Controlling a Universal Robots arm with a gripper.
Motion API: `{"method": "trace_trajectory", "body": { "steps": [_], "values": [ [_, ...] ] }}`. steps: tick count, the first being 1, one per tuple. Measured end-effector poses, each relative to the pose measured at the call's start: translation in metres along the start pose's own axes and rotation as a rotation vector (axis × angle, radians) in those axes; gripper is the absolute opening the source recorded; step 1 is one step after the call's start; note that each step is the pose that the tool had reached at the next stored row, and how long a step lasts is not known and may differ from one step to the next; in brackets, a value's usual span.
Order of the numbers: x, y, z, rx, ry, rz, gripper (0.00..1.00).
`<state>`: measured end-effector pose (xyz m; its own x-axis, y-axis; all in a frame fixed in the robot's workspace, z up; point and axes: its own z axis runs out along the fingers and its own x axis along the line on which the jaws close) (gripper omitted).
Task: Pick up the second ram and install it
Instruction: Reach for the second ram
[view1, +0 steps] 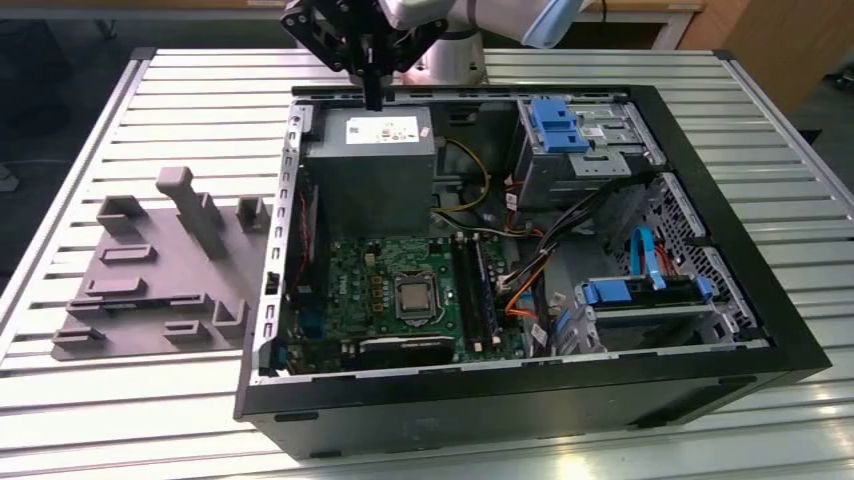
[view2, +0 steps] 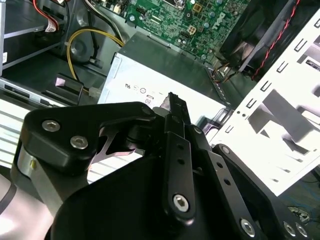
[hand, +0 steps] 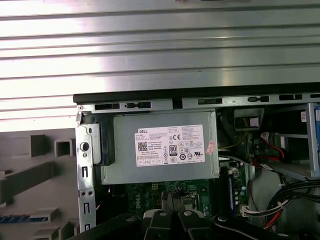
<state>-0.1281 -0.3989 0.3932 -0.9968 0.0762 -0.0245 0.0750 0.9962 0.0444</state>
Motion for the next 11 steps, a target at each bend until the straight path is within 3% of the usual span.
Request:
{"method": "trace_trajectory", "body": {
  "steps": [11],
  "values": [
    [0.0033, -0.0003, -0.0001, 0.0000, 0.0000, 0.000, 0.11]
  ]
}}
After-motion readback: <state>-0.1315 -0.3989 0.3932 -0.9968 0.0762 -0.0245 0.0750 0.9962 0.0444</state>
